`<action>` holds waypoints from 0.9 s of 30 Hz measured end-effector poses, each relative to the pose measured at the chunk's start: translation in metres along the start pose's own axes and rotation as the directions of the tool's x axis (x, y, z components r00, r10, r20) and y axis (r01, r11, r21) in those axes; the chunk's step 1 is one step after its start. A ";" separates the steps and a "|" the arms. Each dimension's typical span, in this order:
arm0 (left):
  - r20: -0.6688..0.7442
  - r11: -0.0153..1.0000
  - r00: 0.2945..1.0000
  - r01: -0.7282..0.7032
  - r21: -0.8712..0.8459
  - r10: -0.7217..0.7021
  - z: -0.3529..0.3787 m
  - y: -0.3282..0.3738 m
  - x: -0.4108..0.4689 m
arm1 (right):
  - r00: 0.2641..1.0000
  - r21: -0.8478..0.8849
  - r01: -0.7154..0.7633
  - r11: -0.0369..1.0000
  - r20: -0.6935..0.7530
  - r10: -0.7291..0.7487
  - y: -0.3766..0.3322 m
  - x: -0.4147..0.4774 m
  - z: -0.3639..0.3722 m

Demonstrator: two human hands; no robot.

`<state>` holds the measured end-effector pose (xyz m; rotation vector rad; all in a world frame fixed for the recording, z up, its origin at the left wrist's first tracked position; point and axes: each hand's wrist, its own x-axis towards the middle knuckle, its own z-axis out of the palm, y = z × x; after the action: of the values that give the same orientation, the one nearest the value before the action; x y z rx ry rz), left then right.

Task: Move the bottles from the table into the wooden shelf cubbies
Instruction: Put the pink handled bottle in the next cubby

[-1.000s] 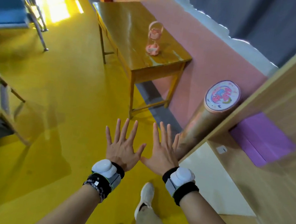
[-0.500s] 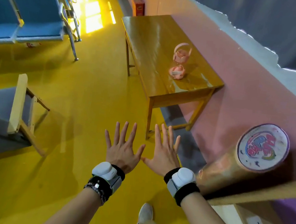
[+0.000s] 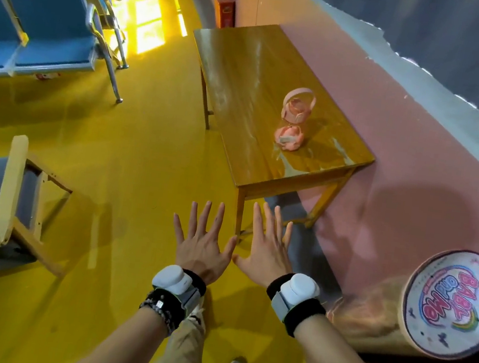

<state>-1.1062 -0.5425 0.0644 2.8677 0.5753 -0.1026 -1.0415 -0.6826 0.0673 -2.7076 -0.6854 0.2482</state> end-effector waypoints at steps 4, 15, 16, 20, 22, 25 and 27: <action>0.031 0.999 0.998 -0.049 -0.005 0.049 0.000 0.001 0.061 | 0.999 -0.008 -0.038 0.999 -0.023 0.038 0.006 0.051 -0.002; 0.128 0.977 0.968 -0.210 -0.043 0.214 -0.027 -0.010 0.242 | 0.966 0.017 -0.256 0.967 -0.041 0.256 0.004 0.196 -0.018; 0.133 0.974 0.965 -0.222 -0.051 0.226 -0.027 -0.011 0.259 | 0.958 0.023 -0.283 0.959 -0.035 0.284 0.002 0.208 -0.017; 0.140 0.963 0.953 -0.262 -0.065 0.269 -0.028 -0.006 0.291 | 0.945 0.059 -0.317 0.947 -0.061 0.320 0.004 0.234 -0.019; 0.138 0.958 0.949 -0.279 -0.065 0.285 -0.027 -0.002 0.307 | 0.938 0.072 -0.334 0.940 -0.072 0.339 0.007 0.248 -0.022; 0.155 0.953 0.941 -0.292 -0.077 0.301 -0.024 0.011 0.331 | 0.929 0.111 -0.358 0.927 -0.059 0.365 0.019 0.271 -0.030; 0.159 0.953 0.941 -0.289 -0.086 0.300 -0.022 0.021 0.346 | 0.927 0.138 -0.355 0.925 -0.074 0.367 0.027 0.284 -0.036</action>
<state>-0.7784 -0.4269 0.0520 2.8096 0.1109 -0.2732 -0.7742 -0.5758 0.0666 -2.6880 -0.1306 0.2338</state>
